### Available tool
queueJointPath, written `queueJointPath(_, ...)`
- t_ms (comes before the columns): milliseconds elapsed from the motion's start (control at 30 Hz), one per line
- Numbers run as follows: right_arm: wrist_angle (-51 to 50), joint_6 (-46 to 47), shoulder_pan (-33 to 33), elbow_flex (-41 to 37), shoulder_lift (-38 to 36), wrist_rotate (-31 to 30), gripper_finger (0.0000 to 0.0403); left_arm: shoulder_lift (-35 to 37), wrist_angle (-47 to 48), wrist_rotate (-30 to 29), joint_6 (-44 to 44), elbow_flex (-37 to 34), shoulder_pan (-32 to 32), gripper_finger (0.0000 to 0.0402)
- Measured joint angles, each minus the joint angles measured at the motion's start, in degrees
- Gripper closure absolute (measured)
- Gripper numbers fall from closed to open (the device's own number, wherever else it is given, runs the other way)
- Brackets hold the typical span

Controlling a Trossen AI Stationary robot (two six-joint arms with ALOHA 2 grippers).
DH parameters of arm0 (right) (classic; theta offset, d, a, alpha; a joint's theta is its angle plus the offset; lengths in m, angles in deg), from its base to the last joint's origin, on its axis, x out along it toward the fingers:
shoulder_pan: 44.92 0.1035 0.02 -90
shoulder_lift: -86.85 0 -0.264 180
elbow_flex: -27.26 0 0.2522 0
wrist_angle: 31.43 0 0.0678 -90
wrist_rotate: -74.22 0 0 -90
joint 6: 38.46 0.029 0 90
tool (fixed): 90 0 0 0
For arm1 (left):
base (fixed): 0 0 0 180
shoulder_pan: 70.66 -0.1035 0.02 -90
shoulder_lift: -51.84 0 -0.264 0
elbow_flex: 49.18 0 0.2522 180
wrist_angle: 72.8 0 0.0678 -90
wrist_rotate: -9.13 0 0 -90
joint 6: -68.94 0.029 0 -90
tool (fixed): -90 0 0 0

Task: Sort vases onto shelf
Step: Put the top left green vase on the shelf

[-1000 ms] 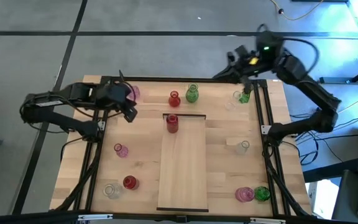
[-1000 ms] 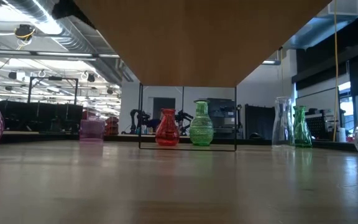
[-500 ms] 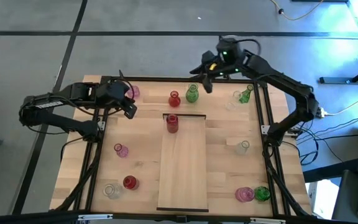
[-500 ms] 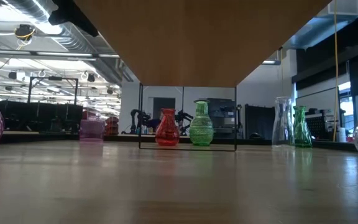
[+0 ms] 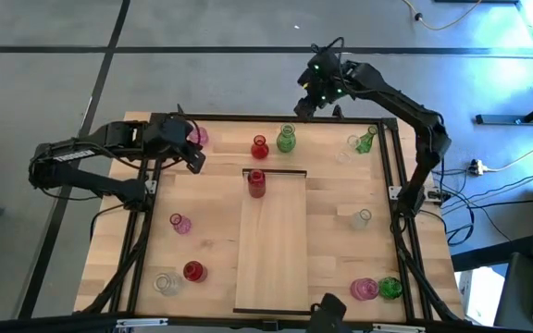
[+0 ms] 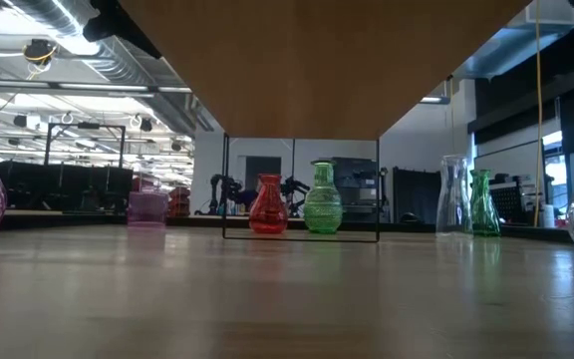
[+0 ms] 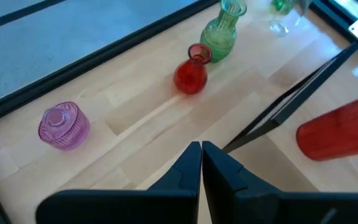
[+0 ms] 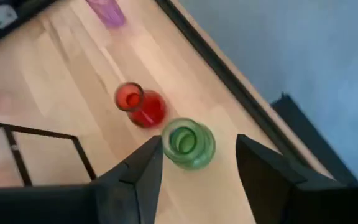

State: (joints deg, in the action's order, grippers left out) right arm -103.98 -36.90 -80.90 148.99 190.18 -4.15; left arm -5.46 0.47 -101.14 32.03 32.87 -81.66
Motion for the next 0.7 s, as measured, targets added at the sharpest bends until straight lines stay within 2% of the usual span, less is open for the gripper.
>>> queueJointPath(200,-1.94,2.55,-0.26,-0.07,5.22,3.02,0.0239,-0.10,-1.96,0.66,0.77,0.00,-1.58,0.0393)
queueJointPath(400,-2.03,3.69,-0.31,-0.05,6.36,1.91,0.0239,-0.13,-2.70,3.24,1.87,0.00,-2.28,0.0393)
queueJointPath(700,-3.34,8.87,0.39,0.04,8.73,-0.39,0.0239,-0.13,-4.01,3.24,2.98,0.00,-2.28,0.0393)
